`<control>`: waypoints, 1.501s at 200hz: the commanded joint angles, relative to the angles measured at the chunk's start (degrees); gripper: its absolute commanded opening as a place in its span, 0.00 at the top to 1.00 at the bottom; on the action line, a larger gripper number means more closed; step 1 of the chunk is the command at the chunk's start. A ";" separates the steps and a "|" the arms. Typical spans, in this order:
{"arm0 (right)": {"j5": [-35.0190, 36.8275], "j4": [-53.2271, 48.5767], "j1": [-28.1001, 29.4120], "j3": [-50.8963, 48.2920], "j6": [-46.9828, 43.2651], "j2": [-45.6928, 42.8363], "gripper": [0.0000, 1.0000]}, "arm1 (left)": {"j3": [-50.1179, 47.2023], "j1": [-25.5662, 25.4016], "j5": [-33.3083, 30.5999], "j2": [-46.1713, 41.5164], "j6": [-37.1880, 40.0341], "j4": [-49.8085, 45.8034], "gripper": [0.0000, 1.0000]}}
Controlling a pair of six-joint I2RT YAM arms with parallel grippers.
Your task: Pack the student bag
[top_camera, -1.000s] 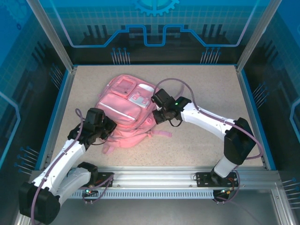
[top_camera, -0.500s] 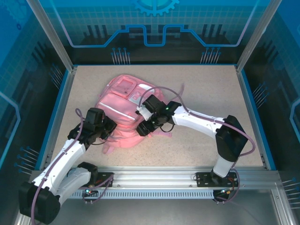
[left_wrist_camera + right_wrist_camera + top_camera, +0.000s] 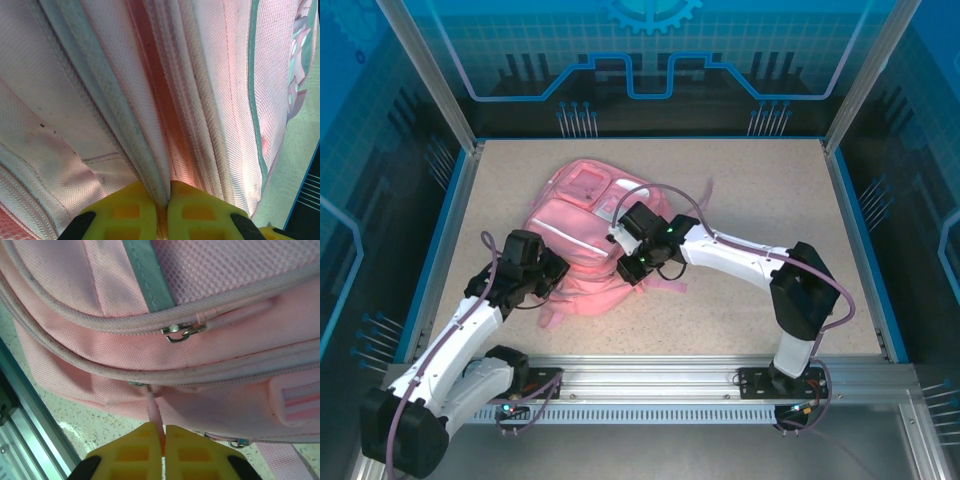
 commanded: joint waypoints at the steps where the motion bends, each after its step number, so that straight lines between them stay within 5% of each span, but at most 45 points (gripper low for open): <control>1: 9.26 -0.92 -0.65 -0.12 2.29 -1.57 1.00 | 2.20 0.33 1.51 -1.16 2.14 -1.30 1.00; 72: 29.89 -9.20 -4.45 1.15 10.56 -0.35 1.00 | 2.30 0.34 1.54 -1.51 2.71 -2.01 1.00; 137: 30.55 -11.83 -8.48 3.97 15.32 1.13 1.00 | 2.61 0.31 6.00 -1.02 3.67 1.19 1.00; 170: 19.07 -4.15 -11.41 -2.81 5.39 -5.04 1.00 | 5.10 0.33 8.76 -0.32 7.80 -0.78 0.49; 188: 14.11 -2.88 -14.37 -6.16 -0.83 -8.82 1.00 | 6.79 0.33 9.60 0.31 10.60 -2.02 0.37; 213: 11.66 -4.35 -19.03 -6.52 -2.54 -10.62 1.00 | 9.06 0.25 11.14 2.06 14.18 -1.56 0.32; 246: 3.40 -2.49 -21.91 -6.85 1.22 -12.72 0.44 | 13.88 -0.99 11.96 6.83 17.04 0.66 0.32; 300: -18.12 5.64 -21.50 -6.58 4.90 -10.00 0.20 | 28.04 -8.15 6.38 23.35 24.16 -0.32 0.44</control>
